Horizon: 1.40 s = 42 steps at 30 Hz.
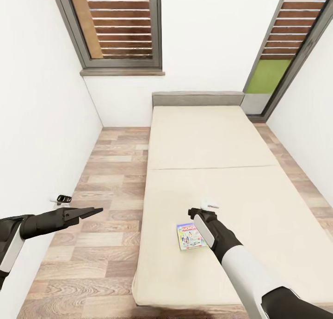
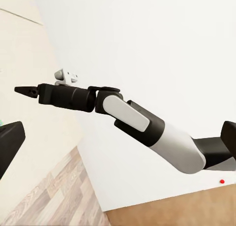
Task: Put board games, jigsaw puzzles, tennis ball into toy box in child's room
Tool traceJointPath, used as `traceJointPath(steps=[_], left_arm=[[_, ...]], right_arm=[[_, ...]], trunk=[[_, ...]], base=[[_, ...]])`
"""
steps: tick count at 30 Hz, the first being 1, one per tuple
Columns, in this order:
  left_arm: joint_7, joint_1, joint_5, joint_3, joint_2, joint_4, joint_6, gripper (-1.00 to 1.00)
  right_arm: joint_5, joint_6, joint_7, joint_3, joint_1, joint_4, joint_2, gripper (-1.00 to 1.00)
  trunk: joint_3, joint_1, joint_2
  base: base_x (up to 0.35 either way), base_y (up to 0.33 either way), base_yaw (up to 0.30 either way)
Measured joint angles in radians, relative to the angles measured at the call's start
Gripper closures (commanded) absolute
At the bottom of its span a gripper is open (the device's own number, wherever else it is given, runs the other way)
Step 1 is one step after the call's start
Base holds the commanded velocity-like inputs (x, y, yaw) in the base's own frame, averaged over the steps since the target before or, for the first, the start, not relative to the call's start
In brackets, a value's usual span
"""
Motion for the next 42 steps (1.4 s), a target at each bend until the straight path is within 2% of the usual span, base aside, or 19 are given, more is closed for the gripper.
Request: traceJointPath(steps=[42], left_arm=[[0.0,0.0,-0.001,0.0,-0.001,0.0,0.0,-1.0]], right_arm=[[0.0,0.0,0.0,0.0,0.0,0.0,0.0,-1.0]], trunk=[[-0.069,0.0,0.0]], base=[[0.0,0.0,0.0]])
